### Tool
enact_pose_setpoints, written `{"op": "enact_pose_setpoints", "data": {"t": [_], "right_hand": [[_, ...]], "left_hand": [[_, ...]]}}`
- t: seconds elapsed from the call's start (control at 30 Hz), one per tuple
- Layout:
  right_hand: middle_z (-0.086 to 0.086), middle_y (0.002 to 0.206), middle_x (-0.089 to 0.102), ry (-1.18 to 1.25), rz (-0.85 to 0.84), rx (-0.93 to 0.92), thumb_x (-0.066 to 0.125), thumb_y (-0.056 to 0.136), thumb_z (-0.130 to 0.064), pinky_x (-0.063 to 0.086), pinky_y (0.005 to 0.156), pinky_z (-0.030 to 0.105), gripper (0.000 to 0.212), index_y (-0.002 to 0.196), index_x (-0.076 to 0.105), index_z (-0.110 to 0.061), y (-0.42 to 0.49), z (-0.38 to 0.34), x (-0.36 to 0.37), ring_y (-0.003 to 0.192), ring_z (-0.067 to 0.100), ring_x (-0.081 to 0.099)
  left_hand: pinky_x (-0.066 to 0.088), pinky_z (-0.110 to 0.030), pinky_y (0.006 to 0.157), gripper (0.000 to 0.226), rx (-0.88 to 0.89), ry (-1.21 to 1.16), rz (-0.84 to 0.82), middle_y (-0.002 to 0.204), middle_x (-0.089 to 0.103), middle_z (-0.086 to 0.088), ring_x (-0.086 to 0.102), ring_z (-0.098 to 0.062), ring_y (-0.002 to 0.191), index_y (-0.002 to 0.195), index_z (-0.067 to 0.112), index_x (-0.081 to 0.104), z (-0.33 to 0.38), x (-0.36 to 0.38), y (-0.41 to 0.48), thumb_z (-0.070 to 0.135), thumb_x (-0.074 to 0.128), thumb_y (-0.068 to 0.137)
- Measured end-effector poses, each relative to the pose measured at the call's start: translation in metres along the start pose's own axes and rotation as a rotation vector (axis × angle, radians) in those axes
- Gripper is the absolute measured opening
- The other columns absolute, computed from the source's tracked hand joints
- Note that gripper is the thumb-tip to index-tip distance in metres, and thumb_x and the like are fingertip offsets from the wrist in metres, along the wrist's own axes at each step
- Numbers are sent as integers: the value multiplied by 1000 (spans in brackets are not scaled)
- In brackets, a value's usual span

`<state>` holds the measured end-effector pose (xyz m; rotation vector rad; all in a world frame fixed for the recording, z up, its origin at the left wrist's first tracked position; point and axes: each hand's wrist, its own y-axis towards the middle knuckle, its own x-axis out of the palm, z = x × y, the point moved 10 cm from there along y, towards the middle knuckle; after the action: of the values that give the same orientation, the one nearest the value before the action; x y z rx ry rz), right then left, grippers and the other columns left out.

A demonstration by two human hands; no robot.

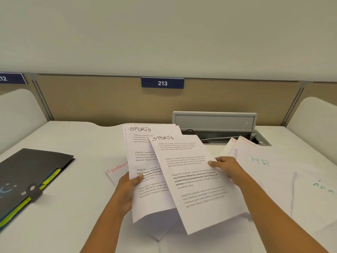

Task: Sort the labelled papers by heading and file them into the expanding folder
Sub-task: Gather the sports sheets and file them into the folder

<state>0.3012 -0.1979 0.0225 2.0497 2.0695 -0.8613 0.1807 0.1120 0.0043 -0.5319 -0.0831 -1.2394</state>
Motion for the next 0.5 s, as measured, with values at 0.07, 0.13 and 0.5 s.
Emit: {"op": "enact_pose_setpoints", "data": {"t": [0.07, 0.13, 0.5], "right_hand": [[12, 95, 68, 140, 29, -18, 70, 82, -17, 46, 60, 24, 19, 93, 59, -6, -1, -2, -2, 66, 16, 58], [18, 101, 69, 267, 73, -25, 72, 80, -14, 52, 64, 30, 16, 82, 59, -7, 0, -4, -2, 69, 23, 62], [14, 104, 68, 525, -226, 26, 72, 81, -18, 56, 64, 35, 33, 105, 55, -5, -26, -21, 74, 84, 28, 67]], "left_hand": [[59, -37, 54, 14, 25, 24, -11, 80, 75, -7, 71, -24, 66, 98, 11, 62, 3, 2, -1, 4, 51, 92], [59, -37, 55, 13, 50, 44, -22, 78, 75, -6, 72, -23, 65, 98, 13, 63, 7, 4, -4, 11, 50, 94], [52, -47, 86, 35, 99, 92, -10, 99, 73, -7, 67, -29, 93, 106, 15, 65, 23, 3, -22, 35, 38, 98]]}}
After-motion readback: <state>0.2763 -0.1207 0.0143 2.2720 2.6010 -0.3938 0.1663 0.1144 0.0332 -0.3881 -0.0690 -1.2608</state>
